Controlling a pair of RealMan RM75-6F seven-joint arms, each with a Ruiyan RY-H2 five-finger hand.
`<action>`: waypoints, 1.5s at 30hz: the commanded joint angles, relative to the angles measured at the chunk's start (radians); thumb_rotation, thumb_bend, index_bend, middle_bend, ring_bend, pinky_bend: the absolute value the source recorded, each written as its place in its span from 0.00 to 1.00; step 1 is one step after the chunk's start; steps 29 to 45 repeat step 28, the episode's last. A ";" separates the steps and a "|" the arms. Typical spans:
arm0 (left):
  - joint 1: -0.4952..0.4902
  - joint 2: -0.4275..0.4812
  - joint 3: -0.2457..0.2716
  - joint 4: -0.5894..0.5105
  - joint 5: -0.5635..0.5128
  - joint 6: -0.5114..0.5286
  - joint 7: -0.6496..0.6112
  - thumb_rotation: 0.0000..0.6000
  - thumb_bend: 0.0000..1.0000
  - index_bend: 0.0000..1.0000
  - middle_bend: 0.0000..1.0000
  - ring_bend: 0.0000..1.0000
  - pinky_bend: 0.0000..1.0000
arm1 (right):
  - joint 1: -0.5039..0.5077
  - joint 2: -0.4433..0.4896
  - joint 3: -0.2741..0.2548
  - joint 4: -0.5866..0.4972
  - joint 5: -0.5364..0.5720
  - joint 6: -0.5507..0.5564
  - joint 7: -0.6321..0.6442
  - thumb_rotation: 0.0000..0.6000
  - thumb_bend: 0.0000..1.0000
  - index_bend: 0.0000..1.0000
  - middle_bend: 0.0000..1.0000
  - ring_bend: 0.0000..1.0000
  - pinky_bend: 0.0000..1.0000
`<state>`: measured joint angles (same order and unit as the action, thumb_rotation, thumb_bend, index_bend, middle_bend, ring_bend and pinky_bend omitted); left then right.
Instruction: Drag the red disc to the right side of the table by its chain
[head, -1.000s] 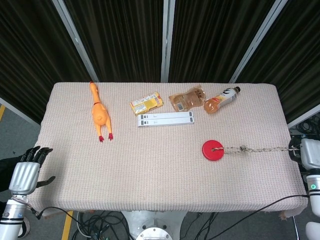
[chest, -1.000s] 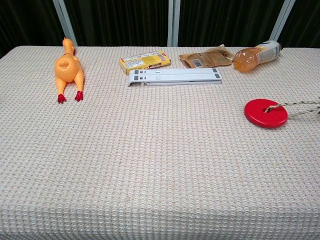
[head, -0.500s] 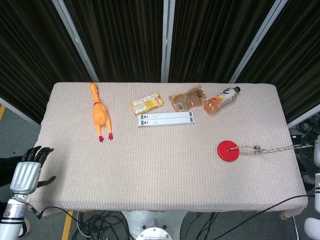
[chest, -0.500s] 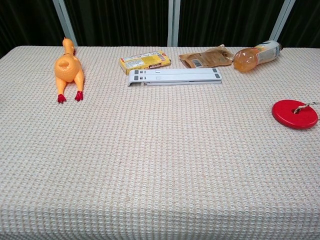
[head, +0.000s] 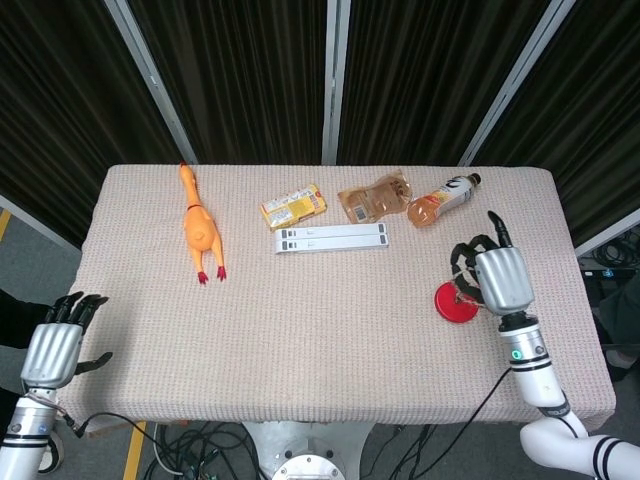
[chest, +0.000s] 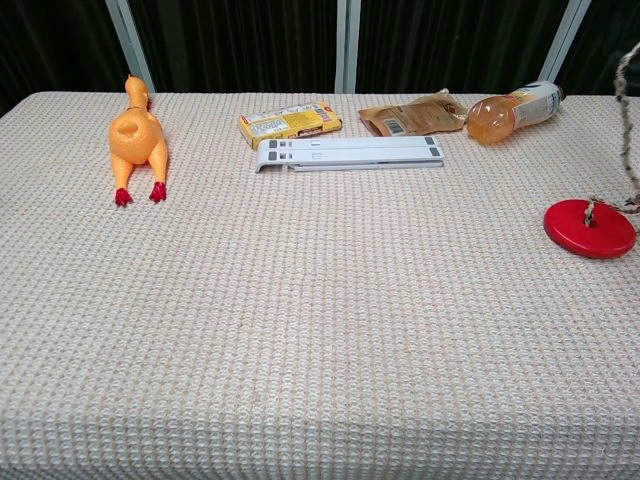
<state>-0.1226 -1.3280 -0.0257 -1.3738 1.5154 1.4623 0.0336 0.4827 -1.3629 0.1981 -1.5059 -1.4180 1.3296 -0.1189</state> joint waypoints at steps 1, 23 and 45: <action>0.001 0.001 0.000 0.001 -0.001 0.000 -0.003 1.00 0.02 0.19 0.17 0.10 0.15 | 0.043 0.088 -0.052 -0.107 0.113 -0.223 -0.124 1.00 0.19 0.33 0.39 0.11 0.00; 0.002 0.014 -0.008 -0.023 0.010 0.026 -0.004 1.00 0.02 0.19 0.17 0.10 0.15 | -0.277 0.125 -0.216 -0.008 -0.081 0.159 0.026 1.00 0.00 0.00 0.00 0.00 0.00; 0.002 0.017 -0.007 -0.025 0.014 0.028 -0.003 1.00 0.02 0.19 0.17 0.10 0.15 | -0.357 0.088 -0.238 0.062 -0.073 0.222 0.036 1.00 0.00 0.00 0.00 0.00 0.00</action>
